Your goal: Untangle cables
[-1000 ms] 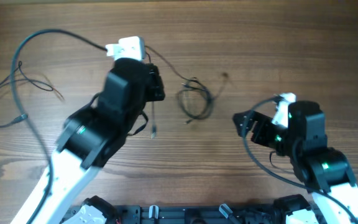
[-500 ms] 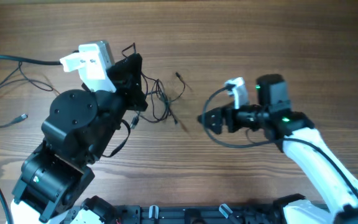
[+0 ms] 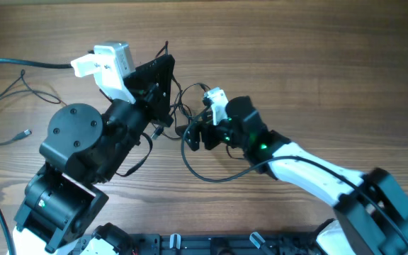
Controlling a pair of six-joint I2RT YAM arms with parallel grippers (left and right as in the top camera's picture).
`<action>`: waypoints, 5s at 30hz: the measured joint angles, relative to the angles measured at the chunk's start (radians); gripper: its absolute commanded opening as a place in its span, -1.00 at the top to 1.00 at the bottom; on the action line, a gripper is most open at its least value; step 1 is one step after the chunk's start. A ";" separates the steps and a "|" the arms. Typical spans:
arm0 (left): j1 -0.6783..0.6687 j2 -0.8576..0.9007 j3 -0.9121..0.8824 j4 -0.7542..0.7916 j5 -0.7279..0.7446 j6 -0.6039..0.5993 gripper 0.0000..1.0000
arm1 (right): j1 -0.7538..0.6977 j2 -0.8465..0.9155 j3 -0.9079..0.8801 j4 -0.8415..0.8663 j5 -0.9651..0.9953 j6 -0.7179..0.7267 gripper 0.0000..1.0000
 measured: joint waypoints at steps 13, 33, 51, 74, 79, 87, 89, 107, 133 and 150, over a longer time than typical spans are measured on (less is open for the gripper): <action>0.000 -0.008 0.000 0.084 0.108 0.000 0.92 | 0.008 0.124 -0.003 0.457 0.144 0.031 -0.57; 0.000 -0.180 0.001 -0.112 0.100 0.000 0.92 | 0.005 0.159 0.044 0.479 0.211 0.019 0.91; 0.000 -0.048 0.001 -0.392 -0.202 -0.077 -0.58 | -0.214 -0.385 0.051 -0.087 -0.167 0.052 0.91; 0.000 0.218 0.001 -0.409 0.245 0.056 -0.60 | -0.300 -0.398 0.051 -0.467 0.657 -0.066 0.90; 0.000 0.240 0.001 -0.410 0.262 0.030 -0.58 | -0.414 -0.397 0.051 -0.615 0.709 -0.270 0.91; 0.000 0.402 0.001 -0.344 0.361 -0.047 -0.51 | -0.517 -0.383 0.051 -0.752 0.493 -0.303 0.91; 0.000 0.438 0.001 -0.319 0.423 -0.050 -0.51 | -0.526 -0.383 0.052 -0.763 0.412 -0.240 0.91; -0.110 0.508 0.000 -0.236 0.674 0.072 -0.15 | -0.658 -0.382 0.052 -0.824 0.053 0.024 0.91; -0.388 0.521 -0.389 0.356 0.331 -0.306 -0.08 | -0.658 -0.382 0.052 -0.838 0.048 0.030 0.91; -0.389 0.656 -0.389 0.506 0.155 -0.323 0.92 | -0.658 -0.381 0.052 -0.855 0.042 0.030 0.57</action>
